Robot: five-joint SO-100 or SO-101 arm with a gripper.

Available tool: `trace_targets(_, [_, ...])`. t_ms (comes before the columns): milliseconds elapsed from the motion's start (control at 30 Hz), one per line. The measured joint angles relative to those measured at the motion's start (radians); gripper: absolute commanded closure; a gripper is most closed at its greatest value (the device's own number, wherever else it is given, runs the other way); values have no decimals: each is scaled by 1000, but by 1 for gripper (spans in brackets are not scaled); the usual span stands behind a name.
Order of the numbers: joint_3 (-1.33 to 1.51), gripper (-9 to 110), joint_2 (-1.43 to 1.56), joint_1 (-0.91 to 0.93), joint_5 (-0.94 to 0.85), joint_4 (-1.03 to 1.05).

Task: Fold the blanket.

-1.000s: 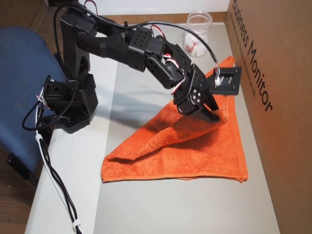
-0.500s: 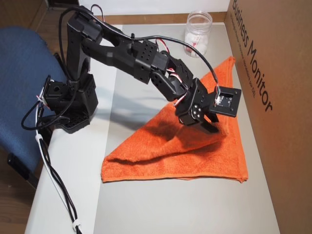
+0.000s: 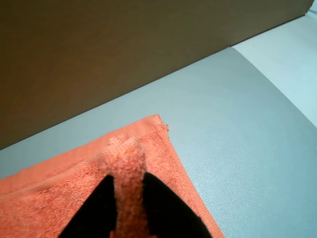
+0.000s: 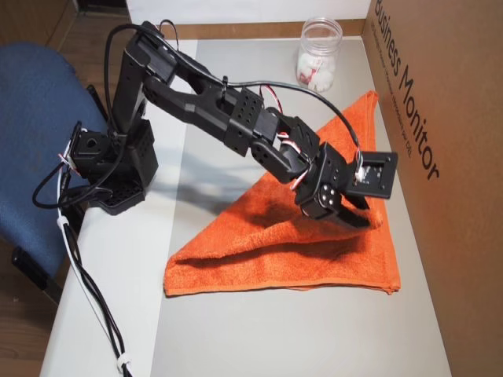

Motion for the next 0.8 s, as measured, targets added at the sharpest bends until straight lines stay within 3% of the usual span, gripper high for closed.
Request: trace_targets(800, [-160, 101, -218, 5, 0, -14])
